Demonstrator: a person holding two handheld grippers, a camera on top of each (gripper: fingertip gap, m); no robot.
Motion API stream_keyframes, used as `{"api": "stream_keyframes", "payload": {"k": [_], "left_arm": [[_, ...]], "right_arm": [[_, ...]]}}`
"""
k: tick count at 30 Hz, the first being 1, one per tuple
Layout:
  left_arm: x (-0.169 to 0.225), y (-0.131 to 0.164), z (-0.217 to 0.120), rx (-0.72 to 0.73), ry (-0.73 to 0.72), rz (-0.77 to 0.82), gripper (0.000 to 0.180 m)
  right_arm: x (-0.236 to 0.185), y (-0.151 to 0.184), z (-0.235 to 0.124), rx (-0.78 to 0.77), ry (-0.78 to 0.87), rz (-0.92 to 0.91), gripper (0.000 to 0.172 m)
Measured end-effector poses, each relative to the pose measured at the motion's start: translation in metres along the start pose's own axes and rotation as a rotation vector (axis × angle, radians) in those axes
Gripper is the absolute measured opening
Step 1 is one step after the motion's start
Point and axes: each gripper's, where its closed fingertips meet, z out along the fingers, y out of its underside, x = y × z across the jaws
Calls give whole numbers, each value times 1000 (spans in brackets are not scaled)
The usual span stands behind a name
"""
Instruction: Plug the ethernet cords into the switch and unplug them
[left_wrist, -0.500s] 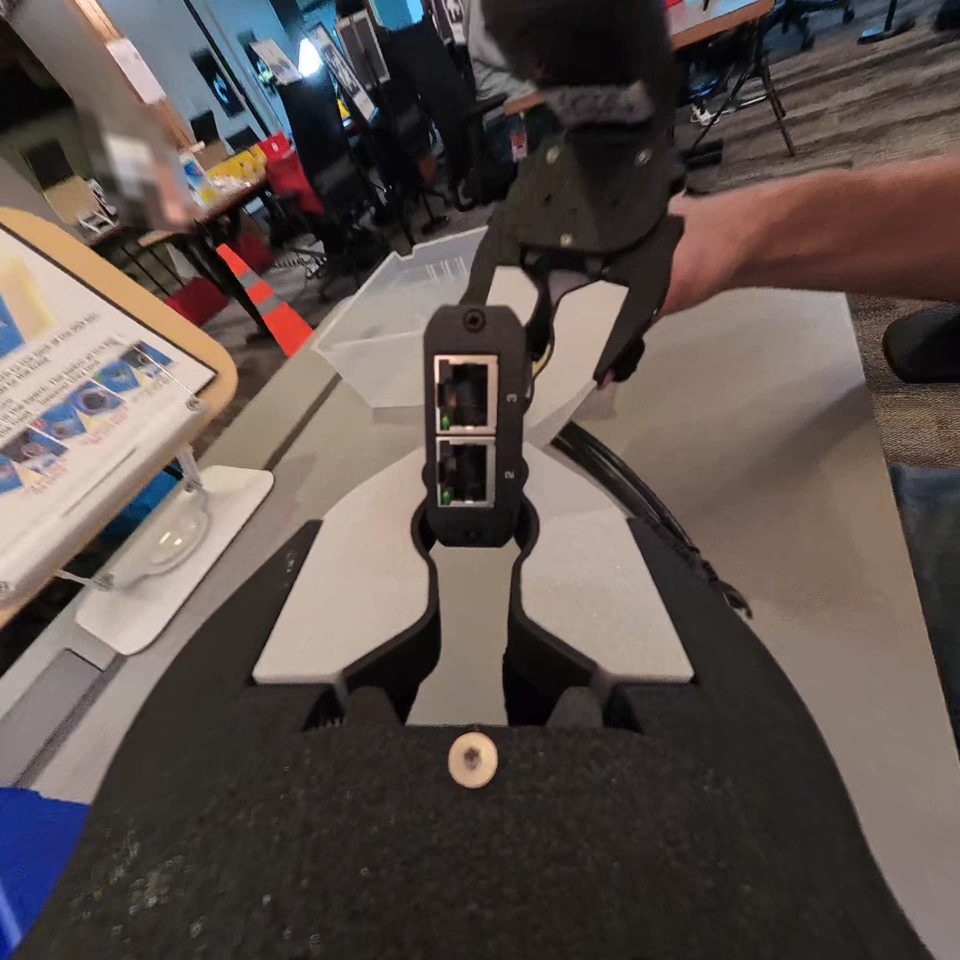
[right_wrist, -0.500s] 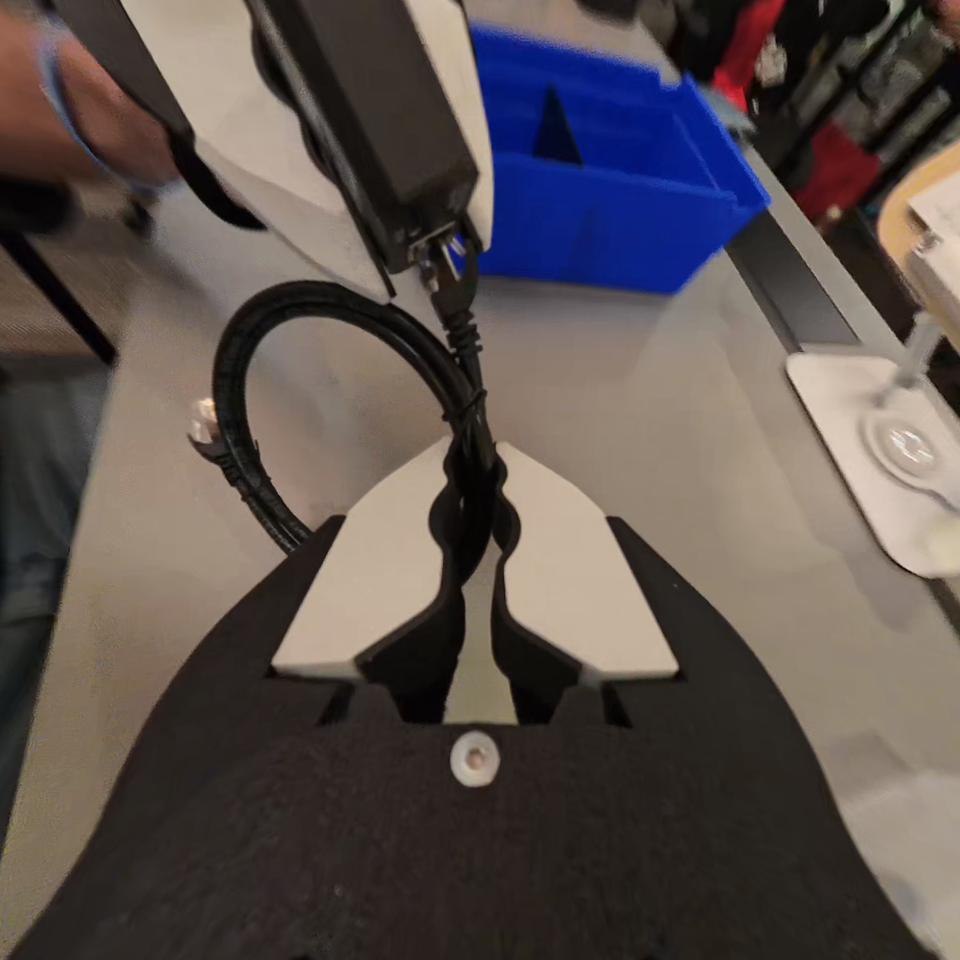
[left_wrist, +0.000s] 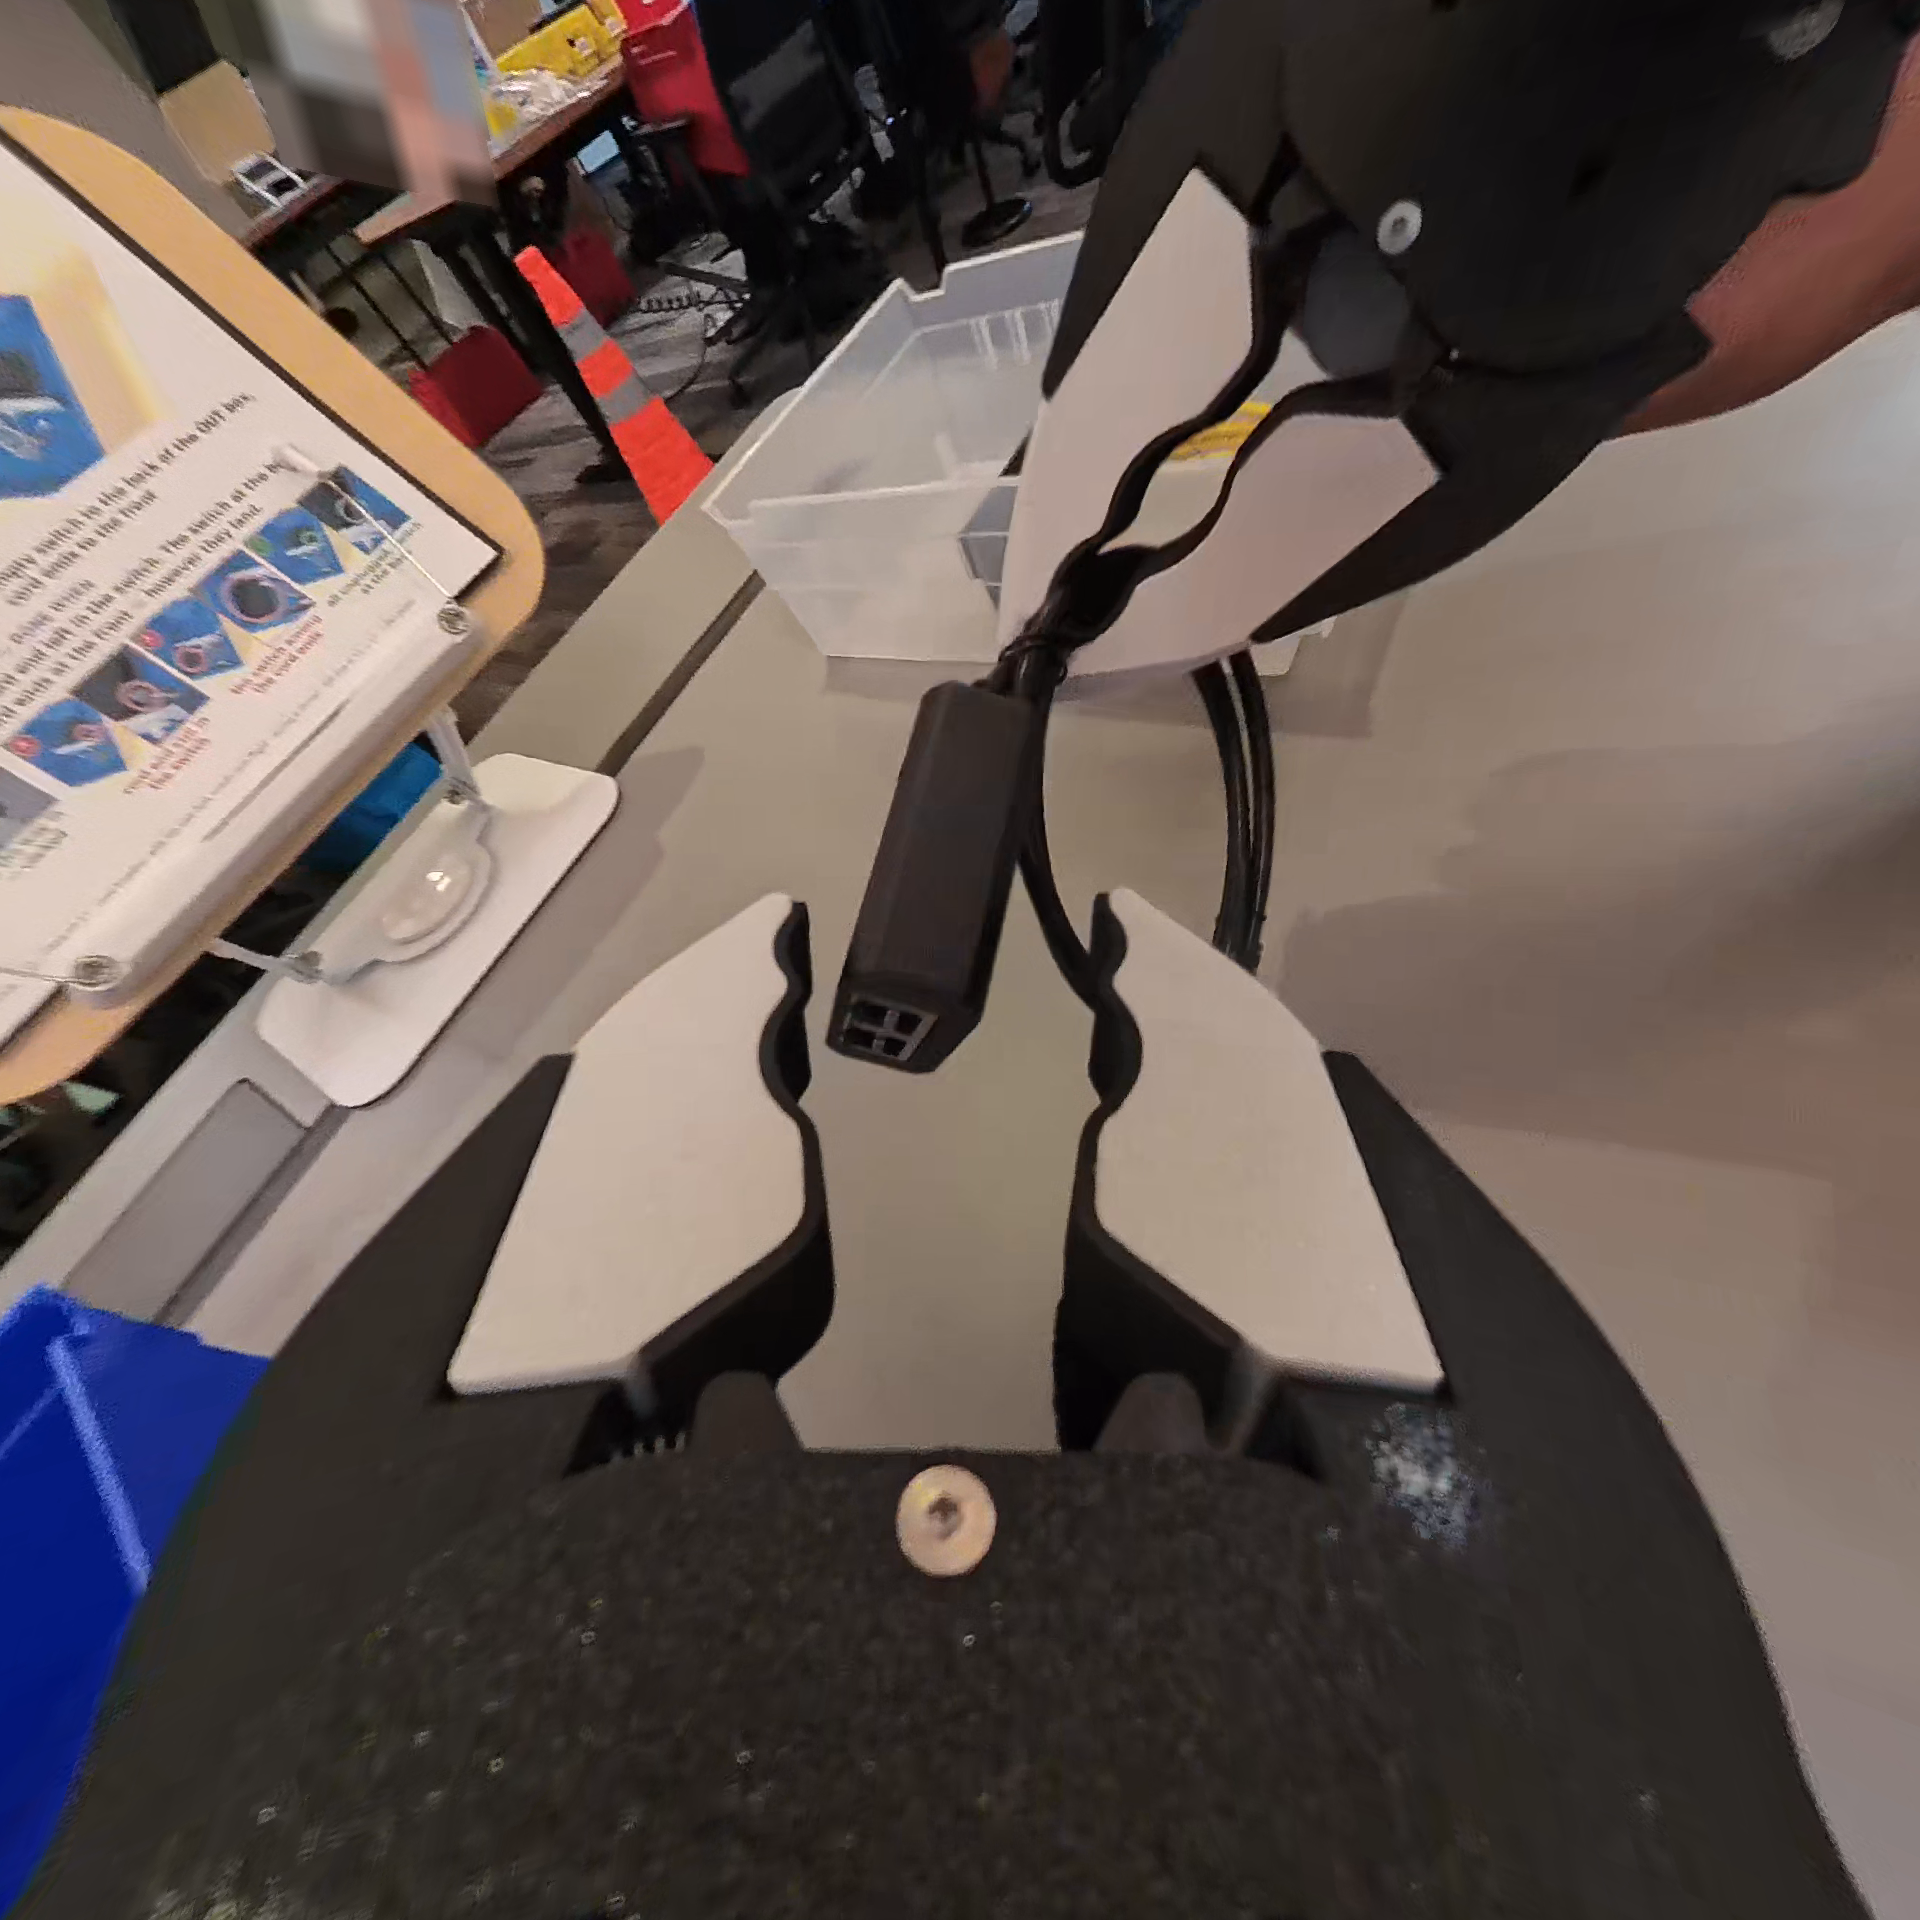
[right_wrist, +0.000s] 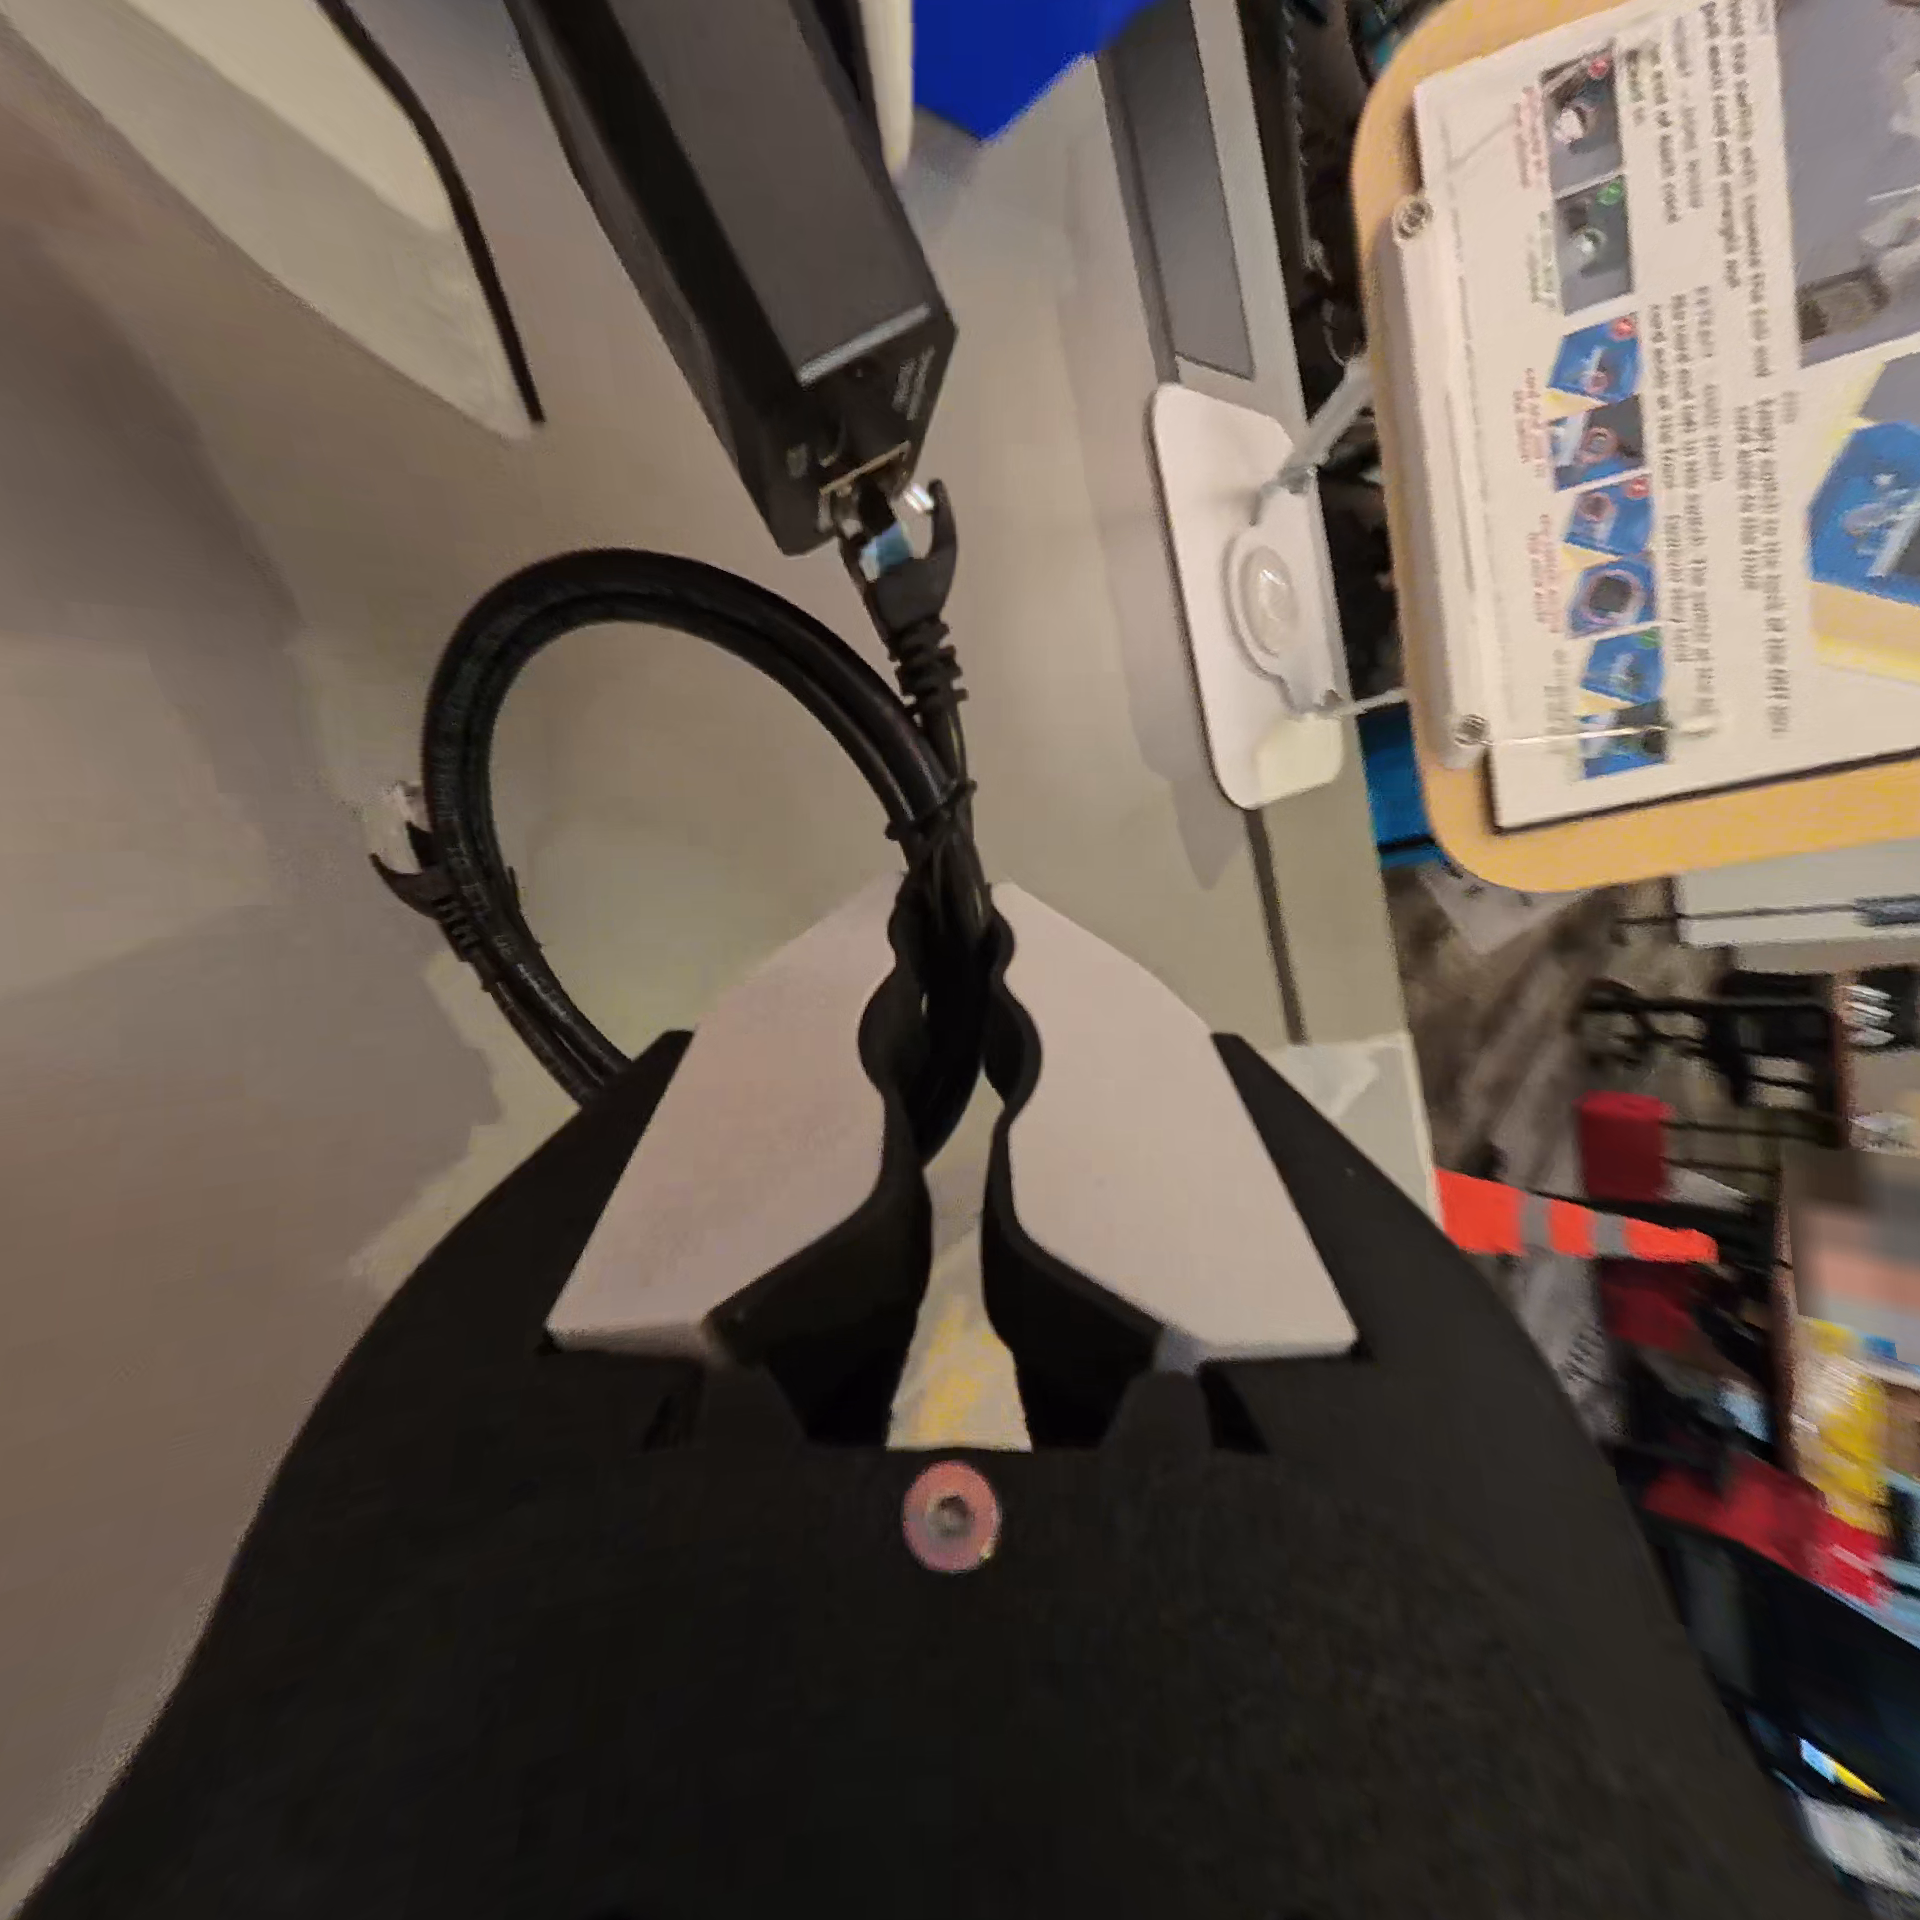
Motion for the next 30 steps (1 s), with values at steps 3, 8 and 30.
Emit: {"api": "stream_keyframes", "payload": {"k": [3, 8, 30], "left_arm": [[-3, 6, 3, -56, -63, 83, 50], [-5, 15, 7, -107, -164, 252, 33], [-8, 18, 8, -141, -349, 627, 27]], "right_arm": [[4, 0, -2, -49, 68, -65, 6], [2, -8, -9, -120, 172, -221, 6], [-21, -22, -26, 147, -151, -47, 5]]}}
